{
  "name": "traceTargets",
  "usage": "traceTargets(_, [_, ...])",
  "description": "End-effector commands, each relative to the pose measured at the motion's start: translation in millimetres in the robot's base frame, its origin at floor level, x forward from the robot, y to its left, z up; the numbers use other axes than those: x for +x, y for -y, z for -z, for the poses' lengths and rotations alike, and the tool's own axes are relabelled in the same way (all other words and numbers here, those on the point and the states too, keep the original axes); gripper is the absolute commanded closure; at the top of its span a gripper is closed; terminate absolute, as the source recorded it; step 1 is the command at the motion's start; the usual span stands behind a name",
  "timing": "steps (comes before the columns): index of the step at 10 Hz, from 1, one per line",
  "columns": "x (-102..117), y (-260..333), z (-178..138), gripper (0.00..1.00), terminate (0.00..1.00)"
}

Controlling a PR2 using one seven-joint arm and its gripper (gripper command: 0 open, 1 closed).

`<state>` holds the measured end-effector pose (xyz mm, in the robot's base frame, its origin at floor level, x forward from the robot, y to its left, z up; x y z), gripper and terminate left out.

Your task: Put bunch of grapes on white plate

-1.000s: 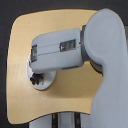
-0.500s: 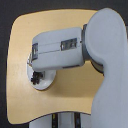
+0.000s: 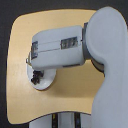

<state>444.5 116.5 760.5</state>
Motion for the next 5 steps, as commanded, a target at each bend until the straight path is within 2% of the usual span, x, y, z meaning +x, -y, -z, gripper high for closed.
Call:
traceTargets(1, [5.1,-20.2,-69.1,0.0,0.0])
traceTargets(2, [8.0,-24.3,-93.8,0.0,0.0])
traceTargets(5, [12.2,-24.0,-139.7,0.0,0.0])
